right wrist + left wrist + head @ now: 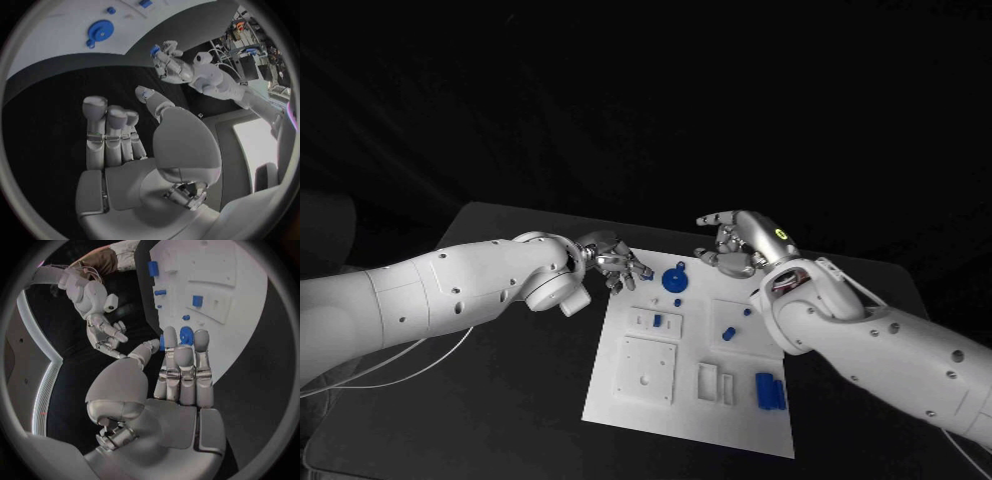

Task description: Assemble the parts on the task board

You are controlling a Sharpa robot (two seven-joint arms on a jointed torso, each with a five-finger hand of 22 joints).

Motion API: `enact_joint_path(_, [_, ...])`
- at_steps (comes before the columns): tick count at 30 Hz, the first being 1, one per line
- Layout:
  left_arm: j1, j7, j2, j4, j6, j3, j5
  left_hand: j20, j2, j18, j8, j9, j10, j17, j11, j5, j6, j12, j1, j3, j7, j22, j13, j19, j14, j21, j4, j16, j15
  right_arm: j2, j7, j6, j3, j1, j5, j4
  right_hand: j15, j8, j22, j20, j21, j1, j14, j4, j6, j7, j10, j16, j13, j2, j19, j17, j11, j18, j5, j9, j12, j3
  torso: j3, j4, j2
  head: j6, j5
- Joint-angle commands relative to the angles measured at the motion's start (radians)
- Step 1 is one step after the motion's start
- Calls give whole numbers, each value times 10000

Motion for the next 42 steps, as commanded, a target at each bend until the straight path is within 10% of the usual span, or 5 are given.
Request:
enact_joint_path(1, [-85, -656, -31, 171, -1090, -98, -814, -101, -91, -48, -40, -34, 406, 28, -103, 58, 824, 146, -12, 613, -728, 211, 84, 18, 78, 78, -666, 76, -31, -371, 998, 727, 299, 20, 2143, 111, -12, -34, 722, 48, -64, -105, -89, 55, 183, 22, -60, -25, 3, 153, 205, -10, 1, 119, 161, 13, 72, -5, 150, -120, -250, -112, 88])
enact_joint_path(7, [-263, -1321, -33, 369, -1598, -344, -1367, -146, -154, -44, -38, -107, 426, 73, -162, 135, 941, 485, -52, 589, -779, 201, 262, 112, 247, 209, -679, 162, -86, -865, 2053, 1527, 863, 311, 4469, -281, -26, -12, 447, 47, -1136, -331, -316, 21, 1129, -68, -316, -672, -294, 472, 68, -531, -49, 166, 518, 58, -213, -370, 282, -209, -463, -285, 217])
enact_joint_path(10, [-364, -1679, 40, 391, -1798, -472, -1674, -178, -206, -52, -36, -110, 430, 104, -194, 132, 1030, 717, -58, 550, -815, 201, 370, 176, 360, 276, -654, 205, -122, -895, 2560, 1843, 969, 527, 5558, -806, -12, 6, -696, 86, -3961, -356, -557, -28, 1179, -36, -836, -1840, -1520, 704, -280, -1500, -46, 240, 421, 66, -1460, -834, 355, -243, -575, -356, 246])
enact_joint_path(20, [-679, -2728, 434, 298, -2366, -683, -3115, -220, -414, -61, -23, 60, 442, 482, -214, 208, 1334, 1280, -36, 471, -917, 186, 597, 286, 598, 374, -499, 314, -187, -474, 3504, 1884, 1054, 804, 6888, -2370, 301, -5, -3943, 378, -5606, -243, -879, -247, 1045, 39, -1040, -5222, -4489, 1037, -1082, -3748, 156, 37, 418, 61, -3557, -1334, 528, -273, -798, -676, 299])
enact_joint_path(42, [-1362, -3102, 954, -276, -2701, -700, -3705, -215, -698, -14, -19, 970, 456, 1769, -272, 396, 1730, 2142, 20, 525, -1067, 194, 869, 405, 992, 535, -336, 593, -231, 116, 3876, 1971, 1065, 961, 7352, -3570, 821, 2, -10938, 887, -5251, -310, -360, -504, 1157, 120, 981, -8609, -10231, 1245, -1682, -7671, 459, -30, 598, 62, -8253, -1522, 551, -266, -813, -987, 216])
